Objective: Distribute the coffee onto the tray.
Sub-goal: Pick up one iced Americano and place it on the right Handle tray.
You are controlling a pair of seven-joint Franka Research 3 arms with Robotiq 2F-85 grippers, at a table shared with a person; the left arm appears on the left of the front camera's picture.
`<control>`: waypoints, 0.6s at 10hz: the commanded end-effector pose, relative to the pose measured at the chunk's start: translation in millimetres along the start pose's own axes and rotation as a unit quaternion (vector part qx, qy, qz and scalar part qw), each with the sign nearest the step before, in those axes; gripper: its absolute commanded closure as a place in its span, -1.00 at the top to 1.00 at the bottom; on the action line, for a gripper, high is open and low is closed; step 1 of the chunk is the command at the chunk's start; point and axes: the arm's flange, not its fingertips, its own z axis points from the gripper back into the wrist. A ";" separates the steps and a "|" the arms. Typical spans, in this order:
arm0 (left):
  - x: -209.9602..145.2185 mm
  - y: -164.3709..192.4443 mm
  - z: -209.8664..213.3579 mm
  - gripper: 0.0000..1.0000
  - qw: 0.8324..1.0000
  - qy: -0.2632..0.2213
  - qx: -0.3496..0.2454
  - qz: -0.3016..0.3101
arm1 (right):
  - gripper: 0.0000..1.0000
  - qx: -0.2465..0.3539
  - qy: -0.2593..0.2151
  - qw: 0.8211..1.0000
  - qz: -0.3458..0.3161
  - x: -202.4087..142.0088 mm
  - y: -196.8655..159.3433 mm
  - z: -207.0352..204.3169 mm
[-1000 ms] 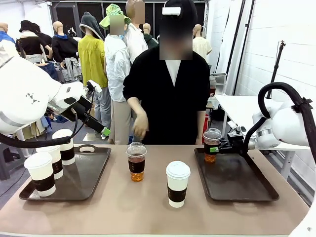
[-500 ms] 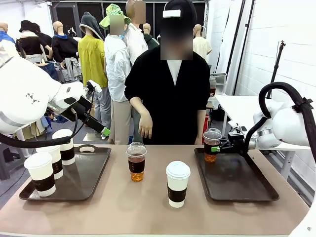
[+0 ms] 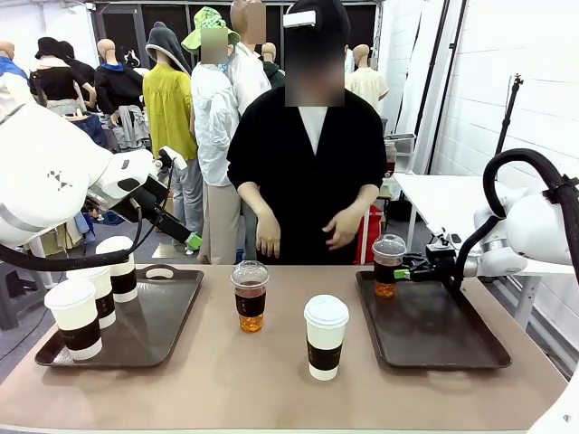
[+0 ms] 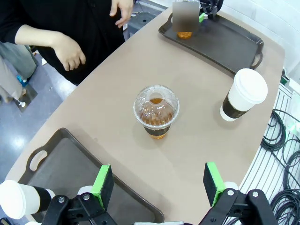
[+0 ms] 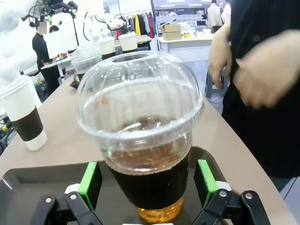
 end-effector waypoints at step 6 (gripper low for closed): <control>0.2 1.2 0.5 1.00 1.000 0.001 -0.001 0.004 | 1.00 -0.062 -0.009 0.998 -0.008 -0.8 53.5 13.7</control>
